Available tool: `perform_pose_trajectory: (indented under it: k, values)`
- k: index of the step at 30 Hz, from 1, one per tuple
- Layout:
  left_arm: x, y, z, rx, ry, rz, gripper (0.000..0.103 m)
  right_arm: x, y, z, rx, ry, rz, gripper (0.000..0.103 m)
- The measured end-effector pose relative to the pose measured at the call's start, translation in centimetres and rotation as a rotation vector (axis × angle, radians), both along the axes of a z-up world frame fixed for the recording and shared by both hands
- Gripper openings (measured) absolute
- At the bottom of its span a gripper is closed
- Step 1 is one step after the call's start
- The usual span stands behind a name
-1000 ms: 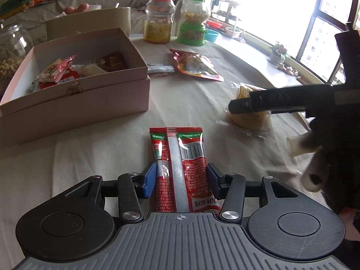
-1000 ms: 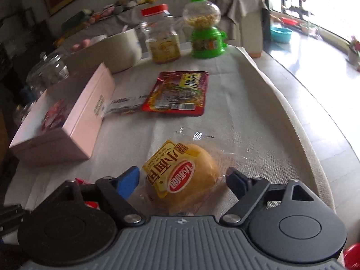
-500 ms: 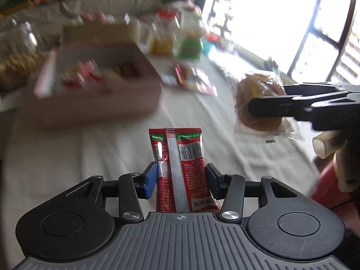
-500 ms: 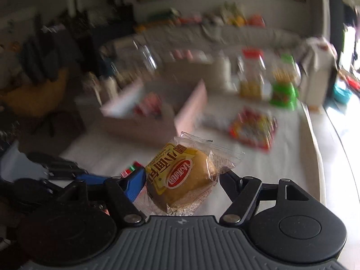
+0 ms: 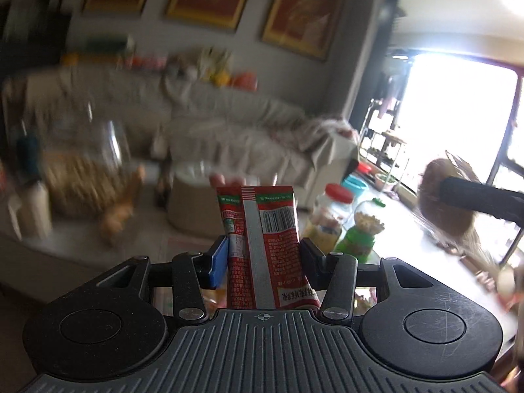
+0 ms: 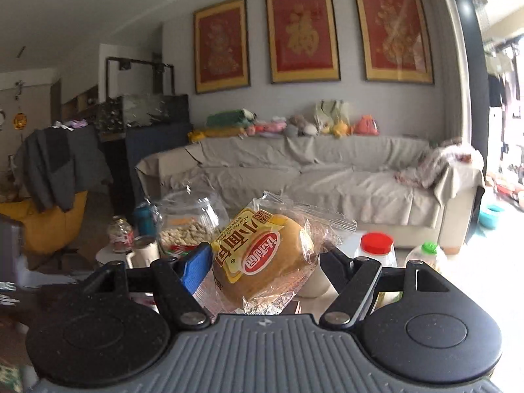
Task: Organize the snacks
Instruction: 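Lower the red sticks into the pink box with left while right drops the bread bag in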
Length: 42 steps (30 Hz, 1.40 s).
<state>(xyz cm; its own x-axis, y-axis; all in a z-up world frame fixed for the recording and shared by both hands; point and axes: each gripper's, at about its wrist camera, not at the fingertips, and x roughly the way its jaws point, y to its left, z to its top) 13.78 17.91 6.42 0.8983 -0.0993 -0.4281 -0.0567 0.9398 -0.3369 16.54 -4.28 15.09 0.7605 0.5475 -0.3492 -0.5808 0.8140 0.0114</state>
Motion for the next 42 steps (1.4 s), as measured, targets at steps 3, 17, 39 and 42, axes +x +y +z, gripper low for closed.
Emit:
perform_pose_trajectory:
  k: [3,17,39,42]
  values:
    - [4.7,1.6,-4.3,-0.151,0.126,-0.070,0.054,2.0,0.9,-1.9,-0.034,0.048,-0.019,0.073]
    - [4.4,0.8,-9.4,0.108,0.122,-0.021,0.057,7.2,4.6,-8.7,-0.193,0.168,-0.054,0.073]
    - [-0.3,2.0,-8.5,-0.010,0.100,-0.026,0.053,10.0,10.7,-13.6,-0.251,0.376,0.110,0.080]
    - [-1.1,1.5,-7.9,-0.019,0.065,-0.019,0.053,9.6,7.6,-11.2,-0.169,0.320,0.088,0.085]
